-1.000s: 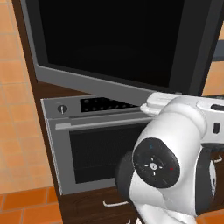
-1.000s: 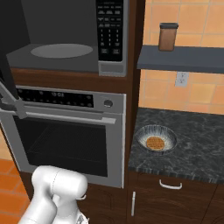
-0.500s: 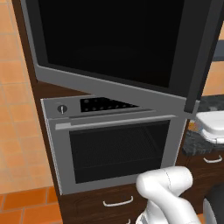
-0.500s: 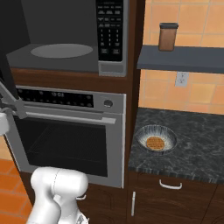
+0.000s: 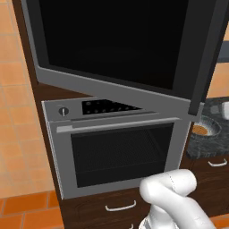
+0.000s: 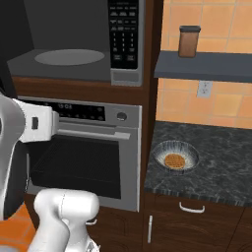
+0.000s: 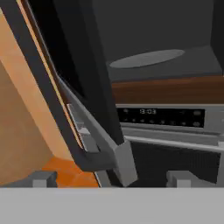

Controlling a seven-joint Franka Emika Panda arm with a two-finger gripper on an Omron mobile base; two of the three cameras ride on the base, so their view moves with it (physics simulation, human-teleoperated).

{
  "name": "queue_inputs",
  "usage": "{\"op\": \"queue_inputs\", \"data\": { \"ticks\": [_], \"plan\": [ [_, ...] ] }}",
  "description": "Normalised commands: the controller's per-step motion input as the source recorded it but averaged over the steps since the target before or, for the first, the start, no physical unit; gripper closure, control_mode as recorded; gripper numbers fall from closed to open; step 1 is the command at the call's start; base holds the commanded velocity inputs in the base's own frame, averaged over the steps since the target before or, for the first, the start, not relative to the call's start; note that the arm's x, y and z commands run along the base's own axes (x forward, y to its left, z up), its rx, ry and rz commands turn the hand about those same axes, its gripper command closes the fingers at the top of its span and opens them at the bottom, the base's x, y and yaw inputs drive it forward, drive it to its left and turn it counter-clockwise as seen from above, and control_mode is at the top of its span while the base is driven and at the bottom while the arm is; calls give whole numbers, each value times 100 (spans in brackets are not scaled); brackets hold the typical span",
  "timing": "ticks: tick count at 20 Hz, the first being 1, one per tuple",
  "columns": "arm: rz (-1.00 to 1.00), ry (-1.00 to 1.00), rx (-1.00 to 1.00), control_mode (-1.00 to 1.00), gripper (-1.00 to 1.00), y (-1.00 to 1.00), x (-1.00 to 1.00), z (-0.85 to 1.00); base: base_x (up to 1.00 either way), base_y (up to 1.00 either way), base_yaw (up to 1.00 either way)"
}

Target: Open the microwave, place the bowl with waffle inside the microwave, then close the microwave door and turn it on.

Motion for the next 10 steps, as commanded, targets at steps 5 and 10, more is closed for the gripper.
{"op": "queue_inputs", "data": {
  "ticks": [5,10],
  "plan": [
    [54,23,50,-100,-100,-25,63,-8,0,0,0],
    [18,0,29,-100,-100,-21,28,-41,0,0,0]
  ]
}}
